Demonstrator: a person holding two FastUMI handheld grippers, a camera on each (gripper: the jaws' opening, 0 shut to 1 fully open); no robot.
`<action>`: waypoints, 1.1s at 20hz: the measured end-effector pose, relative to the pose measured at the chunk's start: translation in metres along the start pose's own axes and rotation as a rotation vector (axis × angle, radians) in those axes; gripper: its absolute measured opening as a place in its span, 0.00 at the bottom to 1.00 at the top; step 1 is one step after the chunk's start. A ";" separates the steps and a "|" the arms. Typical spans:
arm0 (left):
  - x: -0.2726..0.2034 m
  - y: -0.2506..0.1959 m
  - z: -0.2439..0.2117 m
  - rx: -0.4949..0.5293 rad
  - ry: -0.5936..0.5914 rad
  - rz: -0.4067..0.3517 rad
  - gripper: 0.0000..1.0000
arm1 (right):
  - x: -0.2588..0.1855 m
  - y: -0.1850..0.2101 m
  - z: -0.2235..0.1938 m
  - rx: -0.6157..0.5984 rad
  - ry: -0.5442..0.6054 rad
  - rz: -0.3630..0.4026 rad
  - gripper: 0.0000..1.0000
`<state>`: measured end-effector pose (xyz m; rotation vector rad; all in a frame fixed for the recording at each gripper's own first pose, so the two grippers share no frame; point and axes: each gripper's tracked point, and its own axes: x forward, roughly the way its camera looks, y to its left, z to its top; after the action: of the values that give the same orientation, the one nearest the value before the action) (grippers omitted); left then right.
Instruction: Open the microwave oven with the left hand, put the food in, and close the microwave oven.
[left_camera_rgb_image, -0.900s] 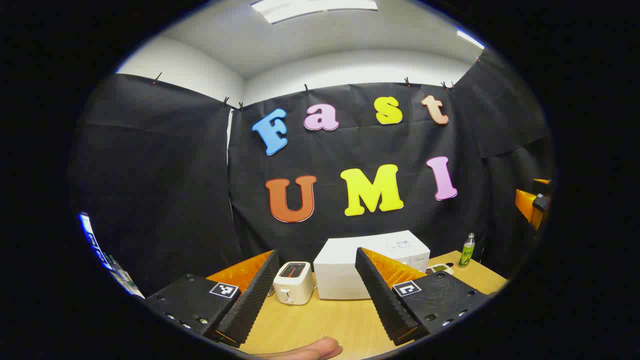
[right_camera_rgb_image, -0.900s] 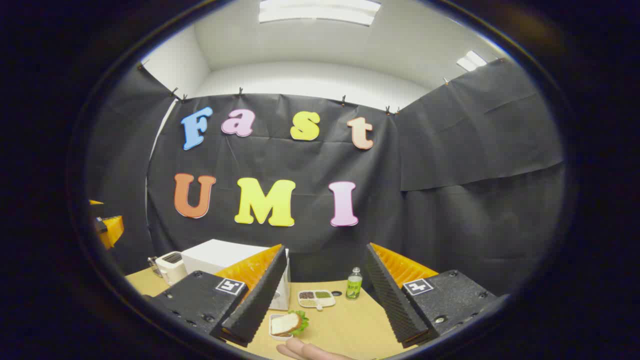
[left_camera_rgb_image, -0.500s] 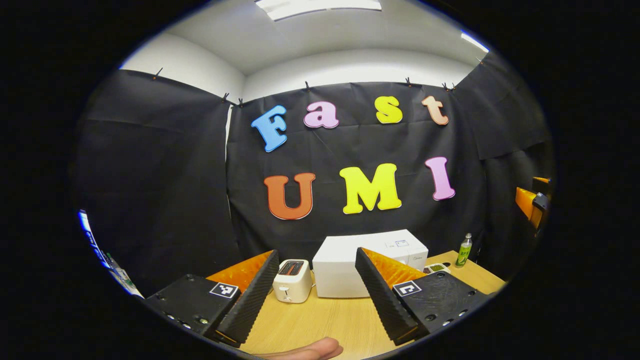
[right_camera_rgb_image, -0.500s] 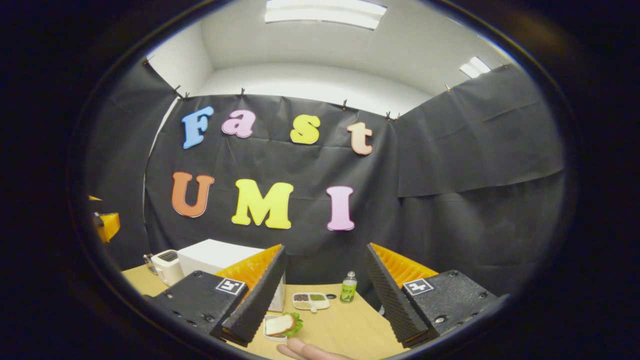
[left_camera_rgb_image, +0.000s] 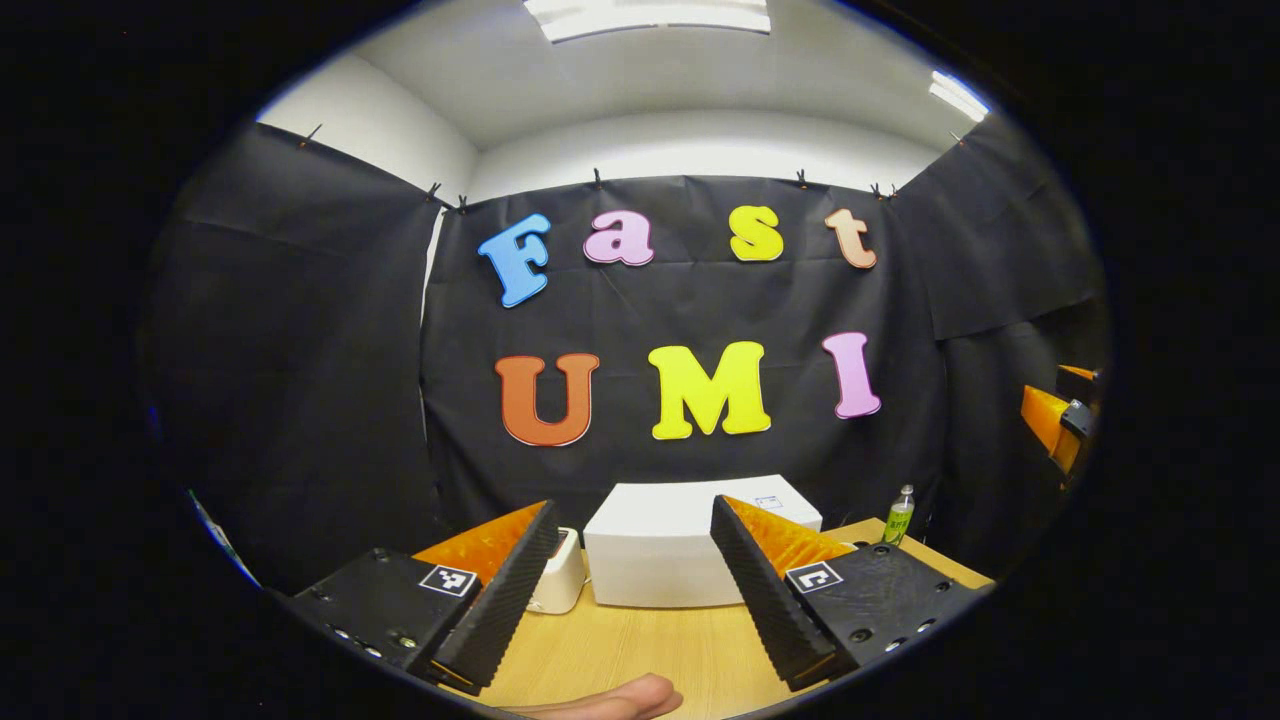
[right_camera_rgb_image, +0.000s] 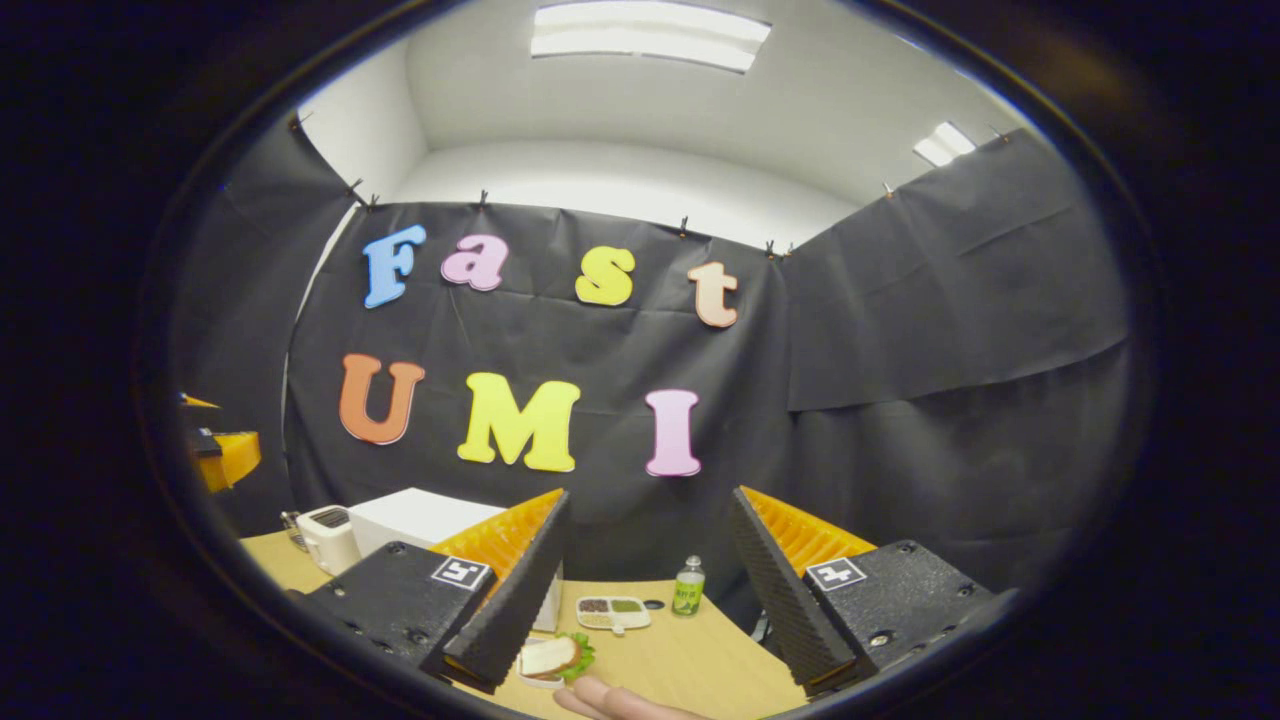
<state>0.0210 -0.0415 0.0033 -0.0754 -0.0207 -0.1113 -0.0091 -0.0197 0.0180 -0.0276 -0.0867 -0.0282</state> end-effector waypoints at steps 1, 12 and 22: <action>0.007 -0.007 -0.002 -0.005 0.002 -0.004 0.96 | 0.001 -0.002 -0.002 0.004 0.000 0.001 0.94; 0.151 -0.101 -0.096 -0.007 0.087 -0.032 0.96 | 0.023 -0.017 -0.024 0.075 0.000 0.048 0.94; 0.235 -0.187 -0.221 0.034 0.156 -0.112 0.97 | 0.052 -0.045 -0.048 0.060 -0.008 0.029 0.94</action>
<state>0.2369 -0.2692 -0.1969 -0.0312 0.1287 -0.2280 0.0452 -0.0672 -0.0237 0.0313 -0.0955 0.0038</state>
